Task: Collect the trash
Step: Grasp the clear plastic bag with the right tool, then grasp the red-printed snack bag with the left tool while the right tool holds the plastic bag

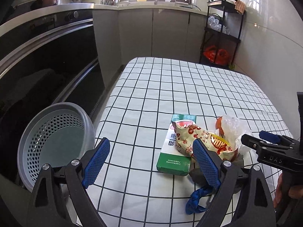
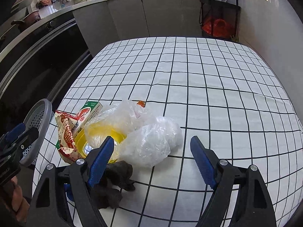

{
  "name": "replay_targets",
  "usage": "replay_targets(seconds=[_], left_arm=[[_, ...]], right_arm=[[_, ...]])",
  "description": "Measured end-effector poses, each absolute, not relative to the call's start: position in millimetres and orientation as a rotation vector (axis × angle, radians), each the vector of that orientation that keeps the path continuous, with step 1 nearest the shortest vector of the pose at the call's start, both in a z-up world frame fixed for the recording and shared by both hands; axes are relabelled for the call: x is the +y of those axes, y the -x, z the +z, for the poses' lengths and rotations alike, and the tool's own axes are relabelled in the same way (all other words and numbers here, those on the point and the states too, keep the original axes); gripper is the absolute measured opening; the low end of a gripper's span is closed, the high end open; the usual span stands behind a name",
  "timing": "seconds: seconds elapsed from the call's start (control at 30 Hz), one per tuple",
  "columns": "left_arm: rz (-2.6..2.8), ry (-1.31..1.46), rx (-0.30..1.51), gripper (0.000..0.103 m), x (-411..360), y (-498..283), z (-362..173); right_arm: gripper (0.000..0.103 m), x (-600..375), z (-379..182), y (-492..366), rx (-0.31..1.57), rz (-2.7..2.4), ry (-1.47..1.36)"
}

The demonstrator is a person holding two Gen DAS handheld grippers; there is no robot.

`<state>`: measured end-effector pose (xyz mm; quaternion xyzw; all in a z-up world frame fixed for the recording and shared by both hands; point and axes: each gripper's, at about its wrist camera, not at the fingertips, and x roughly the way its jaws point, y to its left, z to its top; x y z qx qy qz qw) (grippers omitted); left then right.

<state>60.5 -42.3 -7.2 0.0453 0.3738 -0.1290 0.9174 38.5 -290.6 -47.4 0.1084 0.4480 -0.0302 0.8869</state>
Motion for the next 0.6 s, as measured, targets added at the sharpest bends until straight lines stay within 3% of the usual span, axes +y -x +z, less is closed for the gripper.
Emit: replay_targets(seconds=[0.23,0.3,0.47,0.6], left_arm=[[-0.265,-0.104,0.782,0.089,-43,-62,-12],[-0.264,-0.101,0.789,0.089,-42,-63,-13],[-0.271,-0.102,0.796,0.089,-43,-62,-16],[-0.284,-0.111,0.796,0.089,-47,-59,-18]], right_arm=[[0.078,-289,-63,-49,0.971,-0.084,-0.218],[0.071,-290,-62,-48,0.959,-0.086,-0.224],[0.035,-289,-62,-46,0.966,-0.072,-0.219],[0.024,-291,-57,-40,0.941,-0.067,-0.236]])
